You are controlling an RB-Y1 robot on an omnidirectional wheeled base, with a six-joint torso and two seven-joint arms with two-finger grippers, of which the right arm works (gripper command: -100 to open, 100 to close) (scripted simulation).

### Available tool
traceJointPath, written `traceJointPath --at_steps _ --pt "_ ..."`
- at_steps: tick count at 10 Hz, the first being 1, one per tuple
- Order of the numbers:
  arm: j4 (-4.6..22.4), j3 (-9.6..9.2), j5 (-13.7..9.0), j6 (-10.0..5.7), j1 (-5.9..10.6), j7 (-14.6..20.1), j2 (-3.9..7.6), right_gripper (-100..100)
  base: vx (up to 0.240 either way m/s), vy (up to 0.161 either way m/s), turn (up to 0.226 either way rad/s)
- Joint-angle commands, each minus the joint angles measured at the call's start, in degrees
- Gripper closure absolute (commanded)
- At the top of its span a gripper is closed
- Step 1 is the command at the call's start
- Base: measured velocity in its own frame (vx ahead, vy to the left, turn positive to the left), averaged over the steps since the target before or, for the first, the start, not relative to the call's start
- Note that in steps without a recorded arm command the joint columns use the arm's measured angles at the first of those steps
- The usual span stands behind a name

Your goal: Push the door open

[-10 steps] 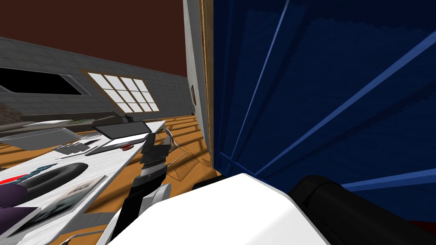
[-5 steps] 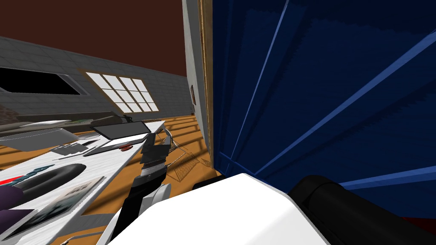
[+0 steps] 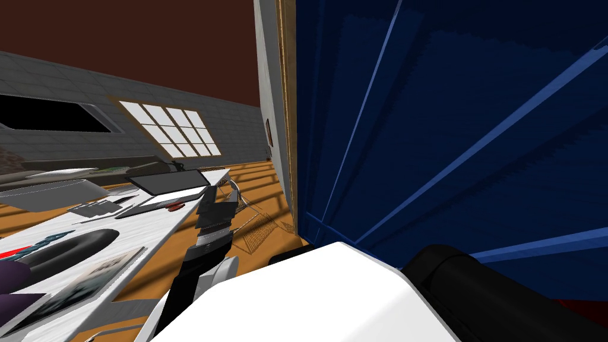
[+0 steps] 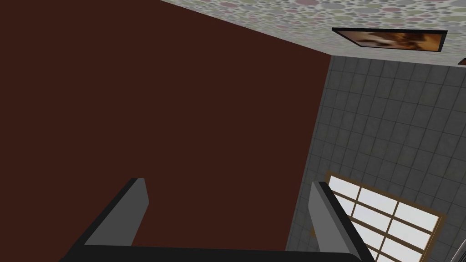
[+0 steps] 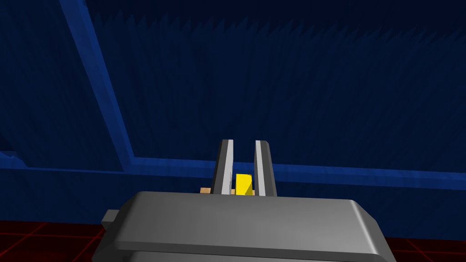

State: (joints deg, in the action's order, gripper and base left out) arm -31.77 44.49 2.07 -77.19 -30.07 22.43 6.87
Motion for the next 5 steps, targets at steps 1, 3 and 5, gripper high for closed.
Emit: traceJointPath --at_steps 1,3,5 --pt "-0.2 -0.6 0.3 -0.32 0.04 0.2 -0.08 100 0.008 -0.008 -0.024" --pt "-0.2 -0.6 0.3 -0.32 0.04 0.2 -0.08 100 0.002 -0.002 -0.005" --pt "-0.2 -0.6 0.3 -0.32 0.04 0.2 -0.08 100 0.0 0.0 0.0"
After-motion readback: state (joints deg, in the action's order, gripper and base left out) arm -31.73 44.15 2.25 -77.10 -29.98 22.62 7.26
